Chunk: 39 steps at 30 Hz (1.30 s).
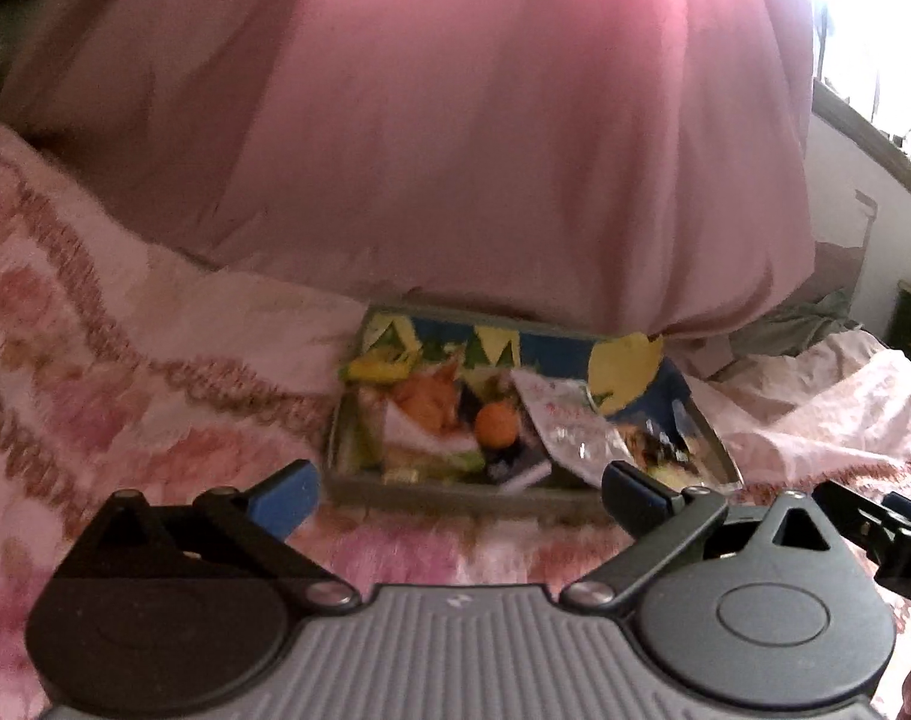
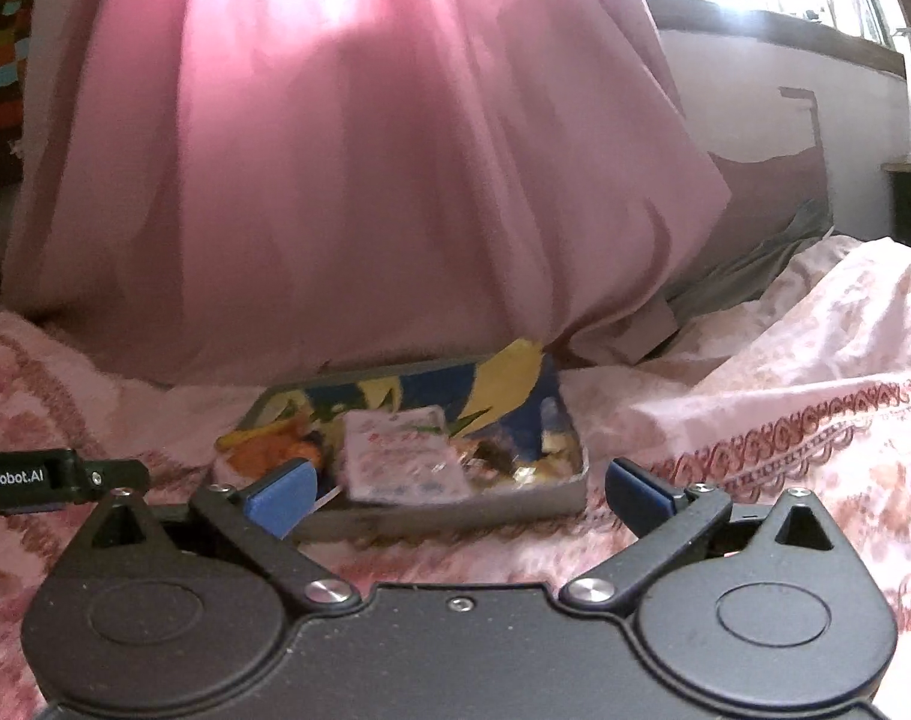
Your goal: Organize snacks
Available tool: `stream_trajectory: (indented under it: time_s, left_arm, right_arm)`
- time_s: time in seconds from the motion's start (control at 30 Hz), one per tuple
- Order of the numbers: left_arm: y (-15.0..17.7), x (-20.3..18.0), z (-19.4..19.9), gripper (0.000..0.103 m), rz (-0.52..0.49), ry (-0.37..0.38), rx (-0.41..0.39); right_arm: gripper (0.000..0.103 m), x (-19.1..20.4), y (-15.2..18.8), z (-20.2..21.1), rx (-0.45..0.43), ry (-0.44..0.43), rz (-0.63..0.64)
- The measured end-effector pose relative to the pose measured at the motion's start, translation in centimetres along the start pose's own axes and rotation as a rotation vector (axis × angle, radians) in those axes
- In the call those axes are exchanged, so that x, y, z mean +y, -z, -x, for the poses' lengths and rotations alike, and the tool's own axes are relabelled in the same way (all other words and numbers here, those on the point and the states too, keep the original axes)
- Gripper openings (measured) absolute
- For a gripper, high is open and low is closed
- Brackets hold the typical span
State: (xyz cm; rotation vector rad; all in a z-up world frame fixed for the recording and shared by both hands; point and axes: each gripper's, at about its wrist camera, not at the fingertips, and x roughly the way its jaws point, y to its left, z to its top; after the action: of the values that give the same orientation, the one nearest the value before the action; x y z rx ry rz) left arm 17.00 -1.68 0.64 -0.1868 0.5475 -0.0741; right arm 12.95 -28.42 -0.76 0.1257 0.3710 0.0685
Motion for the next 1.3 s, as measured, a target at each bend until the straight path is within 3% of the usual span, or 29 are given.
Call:
stream_trajectory:
  time_s: [0.2, 0.6, 1.3]
  left_arm:
    - [2.5, 1.9, 3.7, 0.103, 0.029, -0.043, 0.037]
    - [5.3, 2.6, 8.5, 0.103, -0.053, -0.115, 0.054]
    - [7.1, 1.9, 8.9, 0.103, -0.099, -0.141, 0.109]
  right_arm:
    - [0.102, 1.6, 1.6, 2.9, 0.029, -0.020, 0.011]
    - [0.102, 3.1, 3.8, 6.2, 0.088, -0.006, 0.047]
    - [0.102, 4.2, 5.0, 6.1, 0.147, 0.013, 0.105]
